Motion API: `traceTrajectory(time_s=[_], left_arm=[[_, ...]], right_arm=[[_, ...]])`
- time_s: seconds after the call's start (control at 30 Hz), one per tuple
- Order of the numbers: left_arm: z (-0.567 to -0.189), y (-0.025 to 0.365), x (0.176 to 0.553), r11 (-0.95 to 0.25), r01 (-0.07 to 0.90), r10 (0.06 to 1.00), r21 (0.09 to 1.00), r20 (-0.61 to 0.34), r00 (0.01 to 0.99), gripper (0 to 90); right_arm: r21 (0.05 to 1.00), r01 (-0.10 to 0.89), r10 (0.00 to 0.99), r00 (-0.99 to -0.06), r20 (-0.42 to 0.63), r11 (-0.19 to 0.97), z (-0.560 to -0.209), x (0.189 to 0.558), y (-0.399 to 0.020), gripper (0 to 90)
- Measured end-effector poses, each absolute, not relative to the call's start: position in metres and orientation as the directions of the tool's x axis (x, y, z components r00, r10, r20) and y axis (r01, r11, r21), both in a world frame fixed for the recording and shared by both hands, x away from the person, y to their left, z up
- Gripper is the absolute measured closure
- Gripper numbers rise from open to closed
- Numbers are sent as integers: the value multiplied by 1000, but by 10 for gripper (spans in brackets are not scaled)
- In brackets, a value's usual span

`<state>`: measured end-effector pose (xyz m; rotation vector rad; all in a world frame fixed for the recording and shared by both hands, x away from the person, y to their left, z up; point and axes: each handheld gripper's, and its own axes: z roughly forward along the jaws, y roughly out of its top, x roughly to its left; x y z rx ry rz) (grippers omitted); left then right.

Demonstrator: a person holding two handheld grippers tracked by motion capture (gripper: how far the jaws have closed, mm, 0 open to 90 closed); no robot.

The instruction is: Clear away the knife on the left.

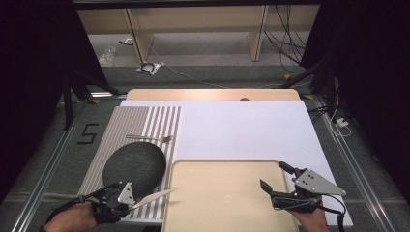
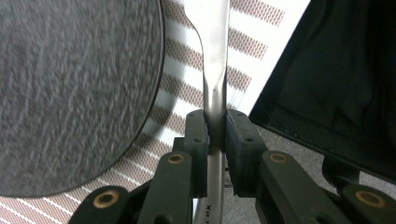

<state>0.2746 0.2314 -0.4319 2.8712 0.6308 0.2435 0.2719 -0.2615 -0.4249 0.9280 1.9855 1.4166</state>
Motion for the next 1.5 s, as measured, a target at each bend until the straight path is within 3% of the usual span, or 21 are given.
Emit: traceTrajectory(time_s=[0.37, 0.67, 1.5], left_arm=[[-424, 200, 286, -836, 431, 485, 340, 88, 870, 791], [-418, 167, 293, -828, 407, 460, 386, 52, 886, 791], [-409, 92, 292, -861, 348, 366, 370, -23, 930, 791]], right_arm=[[950, 227, 780, -626, -26, 214, -425, 272, -262, 159], [952, 224, 780, -625, -23, 208, -424, 271, -263, 159], [954, 222, 787, -617, -23, 202, -423, 271, -265, 159]])
